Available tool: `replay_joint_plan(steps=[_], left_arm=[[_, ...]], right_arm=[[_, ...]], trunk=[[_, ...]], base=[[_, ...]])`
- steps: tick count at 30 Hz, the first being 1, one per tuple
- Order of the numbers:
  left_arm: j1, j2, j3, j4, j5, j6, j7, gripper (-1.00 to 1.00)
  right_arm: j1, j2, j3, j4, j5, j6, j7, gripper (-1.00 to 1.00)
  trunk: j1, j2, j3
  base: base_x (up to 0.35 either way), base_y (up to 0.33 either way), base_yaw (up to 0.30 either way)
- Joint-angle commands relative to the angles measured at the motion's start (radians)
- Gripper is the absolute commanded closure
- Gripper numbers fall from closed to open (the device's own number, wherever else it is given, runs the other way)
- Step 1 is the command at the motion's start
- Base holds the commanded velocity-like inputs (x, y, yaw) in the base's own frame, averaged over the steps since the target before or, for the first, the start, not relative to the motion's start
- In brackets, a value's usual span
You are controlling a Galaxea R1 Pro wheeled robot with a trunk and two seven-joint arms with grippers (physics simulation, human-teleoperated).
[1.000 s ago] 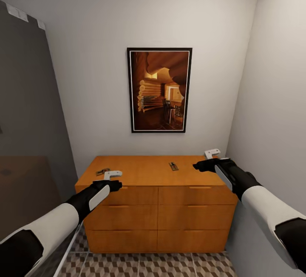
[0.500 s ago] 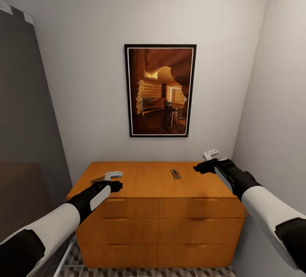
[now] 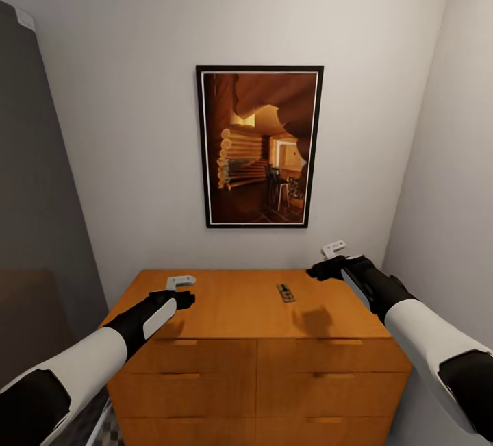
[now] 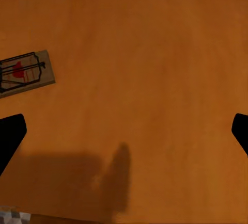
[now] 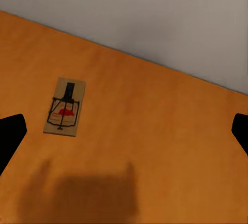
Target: Take the four mousetraps from the cabinet in the bathroom and place them on the bathroom floor. Make sure all four end up on the same floor surface, and ensure that at least two of them are either under or directly next to the same bathroom sink.
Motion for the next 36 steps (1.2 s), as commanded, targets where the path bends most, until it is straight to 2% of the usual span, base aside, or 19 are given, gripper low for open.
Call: replay_joint_plan(steps=[1,8,17,21,29,36], left_arm=[[-0.001,0.002,-0.008,-0.003,0.009,0.002,0.009,-1.0],[-0.001,0.004,-0.008,-0.003,0.008,0.001,0.021,-1.0],[-0.001,0.008,-0.007,-0.003,0.009,-0.004,0.032,-1.0],[-0.001,0.008,-0.007,-0.003,0.009,-0.004,0.033,-1.0],[-0.001,0.007,-0.008,-0.003,0.009,-0.004,0.034,-1.0],[-0.001,0.007,-0.008,-0.003,0.009,-0.004,0.034,-1.0]], right_arm=[[-0.001,-0.001,0.006,-0.001,-0.011,0.005,0.004,-1.0],[-0.001,0.008,0.003,-0.001,-0.017,0.019,0.055,-1.0],[-0.001,0.052,0.0,-0.003,-0.019,0.116,0.079,-1.0],[-0.001,0.057,0.0,-0.003,-0.019,0.127,0.106,-1.0],[-0.001,0.06,-0.001,-0.003,-0.015,0.135,0.233,-1.0],[-0.001,0.061,-0.001,-0.003,-0.012,0.134,0.253,-1.0]], trunk=[[0.001,-0.001,-0.001],[0.001,-0.001,-0.001],[0.001,-0.001,-0.001],[0.001,-0.001,-0.001],[0.001,-0.001,-0.001],[0.001,-0.001,-0.001]], base=[[0.046,0.0,0.0],[0.018,0.0,0.0],[0.003,0.0,0.0],[0.0,0.0,0.0],[0.0,0.0,0.0],[0.0,0.0,0.0]])
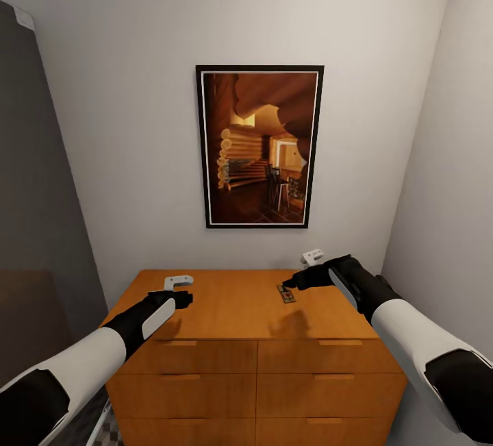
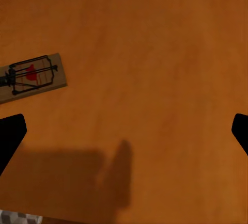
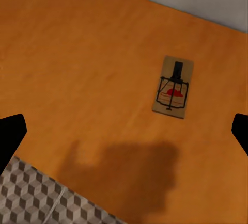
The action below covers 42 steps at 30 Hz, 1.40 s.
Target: Take the four mousetraps from the cabinet in the bathroom and place them on the bathroom floor. Make sure all four end up on the same floor surface, and ensure that at least two of them are either under or directly next to the same bathroom sink.
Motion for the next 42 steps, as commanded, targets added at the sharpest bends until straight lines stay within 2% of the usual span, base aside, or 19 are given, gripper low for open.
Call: replay_joint_plan(steps=[1,8,20,29,30,33,42], left_arm=[[-0.001,0.001,-0.008,-0.003,0.009,0.002,0.008,-1.0],[-0.001,-0.004,-0.009,-0.003,0.009,0.003,0.009,-1.0],[-0.001,-0.01,-0.011,-0.003,0.009,0.004,0.008,-1.0],[-0.001,-0.011,-0.011,-0.003,0.009,0.004,0.008,-1.0],[-0.001,-0.011,-0.011,-0.003,0.009,0.004,0.008,-1.0],[-0.001,-0.011,-0.011,-0.003,0.009,0.003,0.008,-1.0],[-0.001,-0.007,-0.011,-0.003,0.009,0.003,0.008,-1.0]], right_arm=[[-0.001,-0.001,0.007,-0.001,-0.01,0.004,-0.004,-1.0],[-0.001,-0.001,0.008,-0.001,-0.009,0.001,-0.007,-1.0],[-0.001,-0.011,-0.005,-0.001,-0.008,0.002,-0.01,-1.0],[-0.001,-0.015,-0.096,0.0,-0.008,0.007,-0.013,-1.0],[-0.001,-0.015,-0.117,0.0,-0.009,0.008,-0.019,-1.0],[-0.001,-0.015,-0.143,0.0,-0.01,0.01,-0.038,-1.0],[-0.001,-0.01,-0.174,0.001,-0.015,0.011,-0.142,-1.0]], trunk=[[0.0,-0.001,-0.001],[0.0,-0.001,-0.001],[0.0,-0.001,-0.001],[0.0,-0.001,-0.001],[0.0,-0.001,-0.001],[0.0,-0.001,-0.001],[0.0,-0.001,-0.001]], base=[[0.0,0.0,0.0],[0.046,0.0,0.0],[0.194,0.0,0.0],[0.028,0.0,0.0],[0.006,0.0,0.0],[0.004,0.0,0.0],[0.001,0.0,0.0]])
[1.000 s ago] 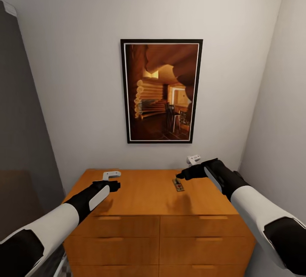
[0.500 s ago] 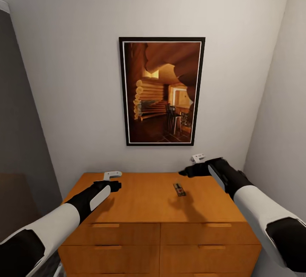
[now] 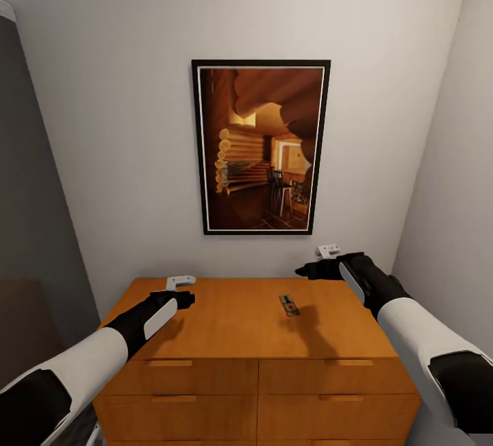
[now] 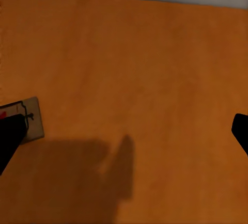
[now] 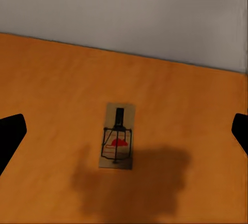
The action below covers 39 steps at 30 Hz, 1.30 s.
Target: Take the four mousetraps from the cabinet in the bathroom and place them on the bathroom floor. Make sure all four end up on the same floor surface, and ensure that at least two of them are either under or directly next to the same bathroom sink.
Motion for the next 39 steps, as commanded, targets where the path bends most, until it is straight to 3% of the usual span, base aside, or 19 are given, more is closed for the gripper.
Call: replay_joint_plan(steps=[1,7,21,39], left_arm=[[-0.001,0.001,-0.008,-0.003,0.009,0.002,0.008,-1.0],[-0.001,0.001,-0.008,-0.003,0.009,0.002,0.008,-1.0],[-0.001,0.003,-0.008,-0.003,0.009,0.002,0.008,-1.0],[-0.001,-0.002,-0.008,-0.003,0.009,0.002,0.008,-1.0]], right_arm=[[0.0,-0.001,0.005,-0.001,-0.011,0.005,-0.012,-1.0],[0.0,0.006,-0.007,-0.001,-0.012,0.005,-0.039,-1.0],[0.0,0.053,-0.002,-0.002,-0.004,0.058,-0.057,-1.0],[0.0,0.061,-0.006,-0.002,-0.005,0.065,-0.066,-1.0]], trunk=[[0.0,-0.001,-0.001],[0.0,-0.001,-0.001],[0.0,-0.001,-0.001],[0.0,-0.001,-0.001]], base=[[0.0,0.0,0.0],[0.0,0.0,0.0],[0.0,0.0,0.0],[0.009,0.0,0.0]])
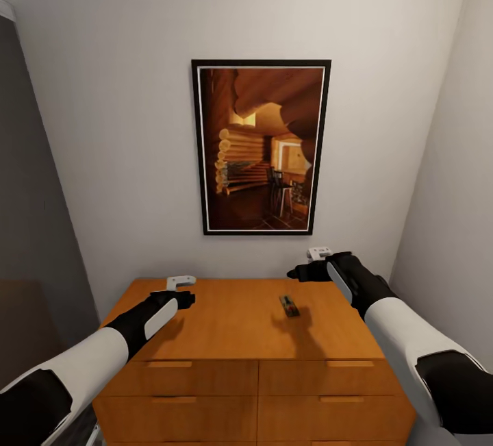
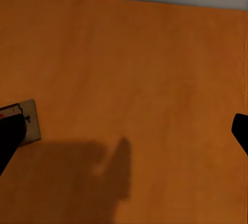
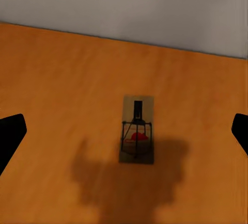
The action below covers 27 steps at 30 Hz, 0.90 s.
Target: Take the four mousetraps from the cabinet in the bathroom and place them on the bathroom floor. Make sure all four end up on the same floor surface, and ensure that at least two of them are either under or directly next to the same bathroom sink.
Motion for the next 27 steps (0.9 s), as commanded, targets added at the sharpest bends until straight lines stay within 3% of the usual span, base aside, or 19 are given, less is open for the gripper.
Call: replay_joint_plan(steps=[1,12,21,27], left_arm=[[-0.001,0.001,-0.008,-0.003,0.009,0.002,0.008,-1.0],[-0.001,0.003,-0.008,-0.003,0.009,0.003,0.007,-1.0],[-0.001,0.001,-0.008,-0.003,0.009,0.002,0.007,-1.0],[-0.001,0.0,-0.008,-0.003,0.009,0.003,0.007,-1.0]], right_arm=[[0.0,-0.001,0.007,-0.001,-0.01,0.004,-0.005,-1.0],[0.0,-0.001,0.006,0.0,-0.009,0.005,-0.018,-1.0],[0.0,-0.001,0.005,0.0,-0.011,0.017,-0.1,-1.0],[0.0,0.003,0.007,0.006,-0.012,0.067,-0.135,-1.0]], trunk=[[0.001,-0.001,-0.001],[0.001,-0.001,-0.001],[0.001,-0.001,-0.001],[0.001,-0.001,-0.001]], base=[[0.158,0.0,0.0],[0.129,0.0,0.0],[0.013,0.0,0.0],[0.002,0.0,0.0]])
